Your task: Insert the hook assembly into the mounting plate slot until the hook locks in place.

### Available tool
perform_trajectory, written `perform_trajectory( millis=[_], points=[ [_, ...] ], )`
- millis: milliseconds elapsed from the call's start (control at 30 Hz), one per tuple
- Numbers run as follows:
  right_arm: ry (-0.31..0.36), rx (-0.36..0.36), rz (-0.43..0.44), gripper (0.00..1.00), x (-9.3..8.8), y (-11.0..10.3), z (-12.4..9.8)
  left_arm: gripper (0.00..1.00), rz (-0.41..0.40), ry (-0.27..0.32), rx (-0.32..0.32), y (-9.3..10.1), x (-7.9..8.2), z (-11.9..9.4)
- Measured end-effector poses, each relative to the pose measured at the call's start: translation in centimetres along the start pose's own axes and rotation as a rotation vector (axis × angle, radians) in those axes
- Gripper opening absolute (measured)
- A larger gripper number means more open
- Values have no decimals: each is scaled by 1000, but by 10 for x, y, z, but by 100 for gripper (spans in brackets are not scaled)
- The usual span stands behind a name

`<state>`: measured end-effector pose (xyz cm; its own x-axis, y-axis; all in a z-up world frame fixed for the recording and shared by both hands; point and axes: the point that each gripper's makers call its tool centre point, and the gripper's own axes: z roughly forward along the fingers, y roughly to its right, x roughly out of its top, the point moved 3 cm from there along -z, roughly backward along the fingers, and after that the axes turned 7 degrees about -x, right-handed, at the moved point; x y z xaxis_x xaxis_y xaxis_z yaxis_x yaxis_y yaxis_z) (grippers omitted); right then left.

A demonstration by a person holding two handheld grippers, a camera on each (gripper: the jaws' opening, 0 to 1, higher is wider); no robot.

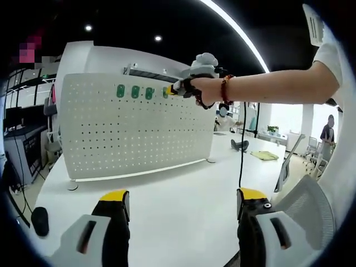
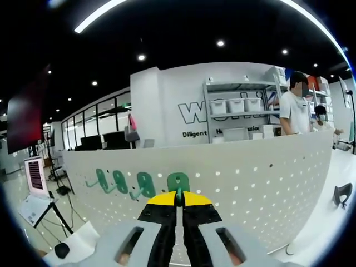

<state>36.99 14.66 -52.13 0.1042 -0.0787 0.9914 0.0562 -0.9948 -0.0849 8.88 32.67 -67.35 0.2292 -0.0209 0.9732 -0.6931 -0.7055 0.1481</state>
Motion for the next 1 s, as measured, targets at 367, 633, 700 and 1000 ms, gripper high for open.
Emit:
perform_trajectory(
  millis=[367,633,700,1000],
  points=[
    [-3,-6,-9,1,0,-1,7,81,-7,-4,10,-6,-2,-2],
    [-6,-13,-20,1,-1,-3,13,80,-17,-2,22,-10,-4,-4],
    [-6,-10,-8,1,-1,-3,14,80,-17,1,23,-10,-4,-5],
    [-6,-24,-12,1,-1,-4,17,80,-24,-2,25,-11,-5,-4]
  ],
)
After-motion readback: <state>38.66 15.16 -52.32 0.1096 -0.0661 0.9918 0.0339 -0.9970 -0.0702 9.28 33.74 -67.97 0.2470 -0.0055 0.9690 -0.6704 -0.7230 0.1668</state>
